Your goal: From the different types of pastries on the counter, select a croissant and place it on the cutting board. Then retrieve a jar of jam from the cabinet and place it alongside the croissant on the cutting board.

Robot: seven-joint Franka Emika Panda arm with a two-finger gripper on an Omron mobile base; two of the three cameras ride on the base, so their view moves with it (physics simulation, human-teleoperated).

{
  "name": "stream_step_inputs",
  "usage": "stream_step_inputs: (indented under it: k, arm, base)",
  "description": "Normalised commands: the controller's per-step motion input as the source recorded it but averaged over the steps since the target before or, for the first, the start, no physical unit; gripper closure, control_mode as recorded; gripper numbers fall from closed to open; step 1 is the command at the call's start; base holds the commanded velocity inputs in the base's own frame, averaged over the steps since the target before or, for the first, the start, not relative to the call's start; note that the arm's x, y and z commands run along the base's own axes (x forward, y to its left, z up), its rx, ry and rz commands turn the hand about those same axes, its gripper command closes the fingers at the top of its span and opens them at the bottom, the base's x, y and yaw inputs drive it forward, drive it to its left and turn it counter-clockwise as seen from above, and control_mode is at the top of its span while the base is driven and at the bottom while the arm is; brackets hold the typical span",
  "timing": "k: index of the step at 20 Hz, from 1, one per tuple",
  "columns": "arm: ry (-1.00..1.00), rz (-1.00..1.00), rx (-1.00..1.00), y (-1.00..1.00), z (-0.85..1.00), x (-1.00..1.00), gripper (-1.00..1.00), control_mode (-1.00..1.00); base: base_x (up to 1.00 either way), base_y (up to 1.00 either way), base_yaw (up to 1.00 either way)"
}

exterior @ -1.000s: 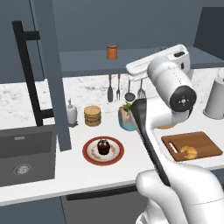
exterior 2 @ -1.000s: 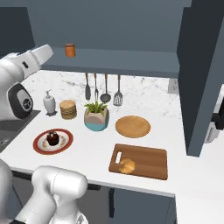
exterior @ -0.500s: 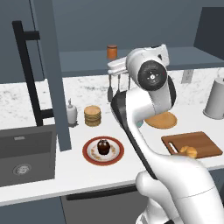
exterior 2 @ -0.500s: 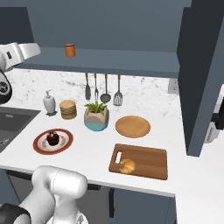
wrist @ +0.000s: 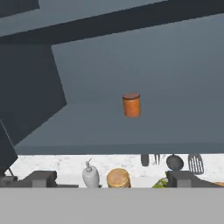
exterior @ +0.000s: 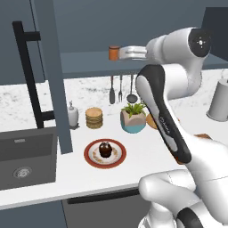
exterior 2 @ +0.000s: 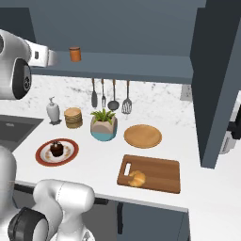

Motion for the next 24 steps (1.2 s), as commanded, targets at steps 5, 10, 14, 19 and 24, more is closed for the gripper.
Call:
stream_step_inputs:
  k: [5,10,14,19,24]
  arm:
    - [0.08,0.04,0.11,-0.03,-0.02,-0.03,-1.0,-1.0]
    - [0.45,0.0,-0.31,0.03,-0.11,-0.05,-1.0,-1.0]
    - [0.01,0.0,0.0,0.0,0.0,0.0,-1.0,-1.0]
    - [-0.02,0.0,-0.05,0.0,-0.01,0.28,-1.0,-1.0]
    - [0.0,-0.01,-0.13,-0.01,-0.11,0.18,-1.0,-1.0]
  base:
    - [0.0,0.0,0.0]
    - [0.0,0.0,0.0]
    - [0.0,0.0,0.0]
    - [0.0,0.0,0.0]
    - [0.0,0.0,0.0]
